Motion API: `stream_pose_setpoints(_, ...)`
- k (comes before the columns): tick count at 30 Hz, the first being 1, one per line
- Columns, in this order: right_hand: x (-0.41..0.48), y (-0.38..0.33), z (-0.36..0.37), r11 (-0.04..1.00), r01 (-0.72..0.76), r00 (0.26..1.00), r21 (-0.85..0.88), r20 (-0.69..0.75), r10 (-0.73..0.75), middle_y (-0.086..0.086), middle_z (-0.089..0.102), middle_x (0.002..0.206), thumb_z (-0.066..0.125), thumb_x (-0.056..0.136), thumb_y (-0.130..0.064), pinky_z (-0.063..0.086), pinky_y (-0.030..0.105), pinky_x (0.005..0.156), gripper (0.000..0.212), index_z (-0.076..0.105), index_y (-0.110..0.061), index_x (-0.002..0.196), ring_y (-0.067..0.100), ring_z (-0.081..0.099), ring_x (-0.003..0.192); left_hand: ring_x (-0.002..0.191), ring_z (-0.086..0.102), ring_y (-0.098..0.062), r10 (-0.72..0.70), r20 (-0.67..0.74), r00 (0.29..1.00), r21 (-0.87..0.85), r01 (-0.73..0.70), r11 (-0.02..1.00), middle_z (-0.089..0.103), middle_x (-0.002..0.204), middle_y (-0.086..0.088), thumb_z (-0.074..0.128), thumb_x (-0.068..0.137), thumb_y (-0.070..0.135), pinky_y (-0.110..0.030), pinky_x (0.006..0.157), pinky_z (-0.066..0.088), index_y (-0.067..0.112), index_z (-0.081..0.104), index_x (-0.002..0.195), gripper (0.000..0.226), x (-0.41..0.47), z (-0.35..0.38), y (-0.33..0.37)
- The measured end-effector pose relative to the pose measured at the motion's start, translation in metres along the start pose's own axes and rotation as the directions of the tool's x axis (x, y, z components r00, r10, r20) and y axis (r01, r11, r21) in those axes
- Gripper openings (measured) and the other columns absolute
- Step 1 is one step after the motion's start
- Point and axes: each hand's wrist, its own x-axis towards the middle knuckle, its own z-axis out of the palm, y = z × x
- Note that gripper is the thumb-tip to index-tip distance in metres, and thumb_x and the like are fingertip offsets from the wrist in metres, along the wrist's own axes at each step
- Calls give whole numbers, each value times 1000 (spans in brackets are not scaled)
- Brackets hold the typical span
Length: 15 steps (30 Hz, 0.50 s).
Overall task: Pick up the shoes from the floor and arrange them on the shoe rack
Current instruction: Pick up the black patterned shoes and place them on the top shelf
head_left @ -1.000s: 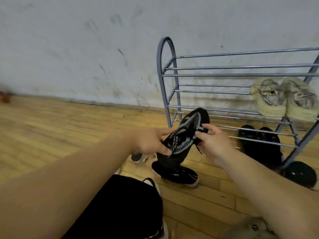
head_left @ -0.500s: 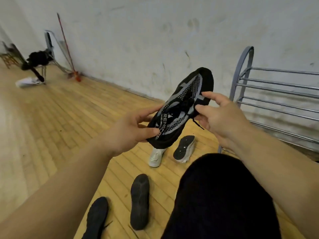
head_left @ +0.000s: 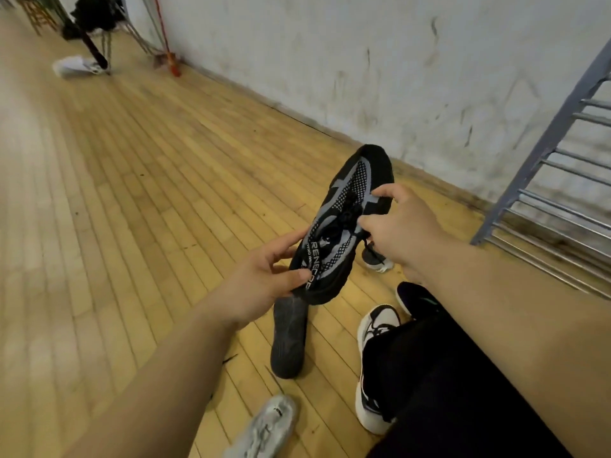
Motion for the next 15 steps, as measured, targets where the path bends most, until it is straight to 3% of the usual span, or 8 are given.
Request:
stream_pose_setpoints(2,8,-6,10,997,20,1000,-74,19,-19,3,65,114,72,91,-17,59,37,64,51,52,-37,132,26,68,92,118,69,-26,-16,-26,1000,-71,14,997,67,135,1,70,95,10,-46,96,58,38,45,152,68,2,-4,-11)
stream_pose_setpoints(4,17,-9,18,992,14,998,-129,62,-6,5,65,112,73,89,-14,61,41,65,55,52,-39,133,30,69,90,121,67,-26,-82,-85,993,-172,66,983,66,137,1,78,89,31,-46,98,55,44,44,151,72,2,-13,-29)
stream_pose_setpoints(6,22,-11,25,971,37,995,-238,103,-12,4,63,107,69,89,-8,59,39,59,56,52,-40,131,27,67,85,120,67,-26,-191,-218,957,-280,127,952,64,138,-2,80,78,49,-44,97,55,51,48,146,75,0,-24,-55)
stream_pose_setpoints(10,27,-15,43,857,164,976,-489,208,-68,0,58,118,58,89,-3,51,31,58,60,50,-40,135,25,61,87,116,65,-24,-375,-503,779,-277,266,923,65,127,-4,71,94,39,-45,98,54,44,47,148,59,-6,-44,-120)
stream_pose_setpoints(13,33,-22,63,814,216,955,-539,291,-61,-2,58,116,56,88,-5,54,34,66,60,48,-43,134,28,61,97,116,63,-24,-456,-562,690,-190,430,883,67,121,-1,70,93,43,-52,103,52,42,43,150,63,-23,-56,-169)
stream_pose_setpoints(15,35,-28,78,815,245,937,-525,343,-61,-4,58,113,56,90,-6,52,32,64,59,48,-41,137,26,62,98,116,62,-24,-493,-577,651,-122,528,840,64,127,-2,69,95,38,-50,102,52,38,40,153,65,-34,-57,-197)
